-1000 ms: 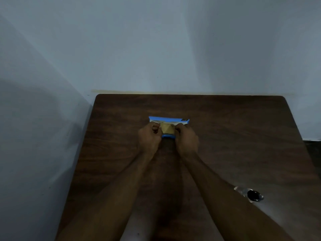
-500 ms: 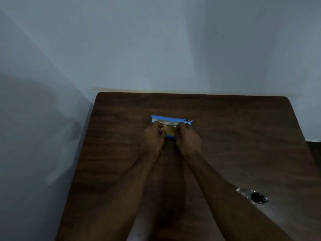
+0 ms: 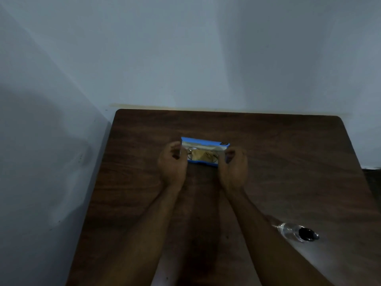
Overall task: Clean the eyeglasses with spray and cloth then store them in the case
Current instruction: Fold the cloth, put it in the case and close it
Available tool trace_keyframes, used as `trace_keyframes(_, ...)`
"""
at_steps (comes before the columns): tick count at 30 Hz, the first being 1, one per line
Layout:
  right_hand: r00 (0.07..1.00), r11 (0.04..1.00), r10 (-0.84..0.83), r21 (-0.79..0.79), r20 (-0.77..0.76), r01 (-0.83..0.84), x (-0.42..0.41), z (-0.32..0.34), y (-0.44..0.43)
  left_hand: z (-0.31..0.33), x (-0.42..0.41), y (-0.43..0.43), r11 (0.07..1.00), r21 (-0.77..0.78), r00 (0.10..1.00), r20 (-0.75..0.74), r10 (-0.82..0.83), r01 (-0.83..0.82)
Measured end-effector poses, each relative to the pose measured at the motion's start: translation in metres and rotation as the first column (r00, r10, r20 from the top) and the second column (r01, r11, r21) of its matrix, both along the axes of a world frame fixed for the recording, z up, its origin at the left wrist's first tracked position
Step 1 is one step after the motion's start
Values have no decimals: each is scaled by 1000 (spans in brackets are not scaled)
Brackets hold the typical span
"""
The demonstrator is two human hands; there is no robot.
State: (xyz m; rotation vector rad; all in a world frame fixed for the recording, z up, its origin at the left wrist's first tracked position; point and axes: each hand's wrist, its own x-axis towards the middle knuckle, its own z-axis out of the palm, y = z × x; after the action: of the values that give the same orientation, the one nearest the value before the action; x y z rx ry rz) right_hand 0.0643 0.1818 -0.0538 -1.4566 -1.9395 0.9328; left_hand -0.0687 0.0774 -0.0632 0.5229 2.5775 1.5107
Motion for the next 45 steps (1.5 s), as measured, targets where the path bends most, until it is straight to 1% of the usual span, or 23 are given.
trace_keyframes(2, 983, 985, -155, -95, -95, 146, -3, 5, 5, 5, -11, 8, 994, 46, 983, 158, 95, -104)
trace_keyframes(3, 977, 976, -182, -142, -106, 167, -5, 7, 8, 8, -18, 13, 992, 40, 965, 239, 110, -123)
trace_keyframes(5, 988, 974, -132, -194, -83, 114, -11, 10, 13, 14, -29, 22, 993, 6, 931, 346, 112, -121)
trace_keyframes(8, 1000, 973, -8, -229, -23, 2, -18, 12, 16, 17, -36, 30, 998, -49, 916, 397, 57, -41)
trace_keyframes(9, 1000, 970, -6, -242, -19, 2, -19, 12, 17, 17, -38, 29, 998, -60, 910, 412, 36, -12)
trace_keyframes(11, 996, 962, -61, -269, -62, 42, -21, 10, 20, 16, -40, 27, 998, -66, 904, 428, 13, 17)
trace_keyframes(12, 991, 956, -101, -286, -92, 71, -22, 8, 21, 16, -39, 24, 998, -53, 899, 437, -1, 27)
trace_keyframes(14, 980, 946, -147, -309, -135, 99, -21, 4, 22, 13, -38, 19, 999, 23, 884, 466, -43, 36)
trace_keyframes(18, 974, 935, -126, -352, -190, 52, -14, -7, 19, 5, -35, 5, 991, 117, 853, 510, -112, 60)
trace_keyframes(21, 963, 906, -149, -421, -226, 42, -9, -11, 17, 0, -32, -1, 982, 159, 844, 510, -167, 98)
trace_keyframes(24, 961, 889, -141, -457, -236, 18, -6, -12, 16, -4, -32, -6, 969, 193, 847, 479, -230, 154)
trace_keyframes(28, 958, 887, -123, -462, -258, -10, -3, -11, 17, -8, -32, -11, 958, 198, 853, 443, -277, 209)
trace_keyframes(32, 960, 886, -110, -464, -258, -24, -2, -10, 18, -11, -32, -15, 950, 210, 850, 432, -301, 230)
trace_keyframes(37, 964, 897, -91, -441, -248, -29, 0, -12, 18, -16, -35, -19, 944, 156, 873, 360, -330, 292)
trace_keyframes(40, 968, 903, -85, -430, -236, -26, 0, -14, 20, -18, -35, -20, 942, 139, 888, 314, -335, 306)
trace_keyframes(45, 968, 914, -93, -406, -232, -9, 0, -17, 16, -20, -31, -23, 940, 150, 893, 296, -339, 308)
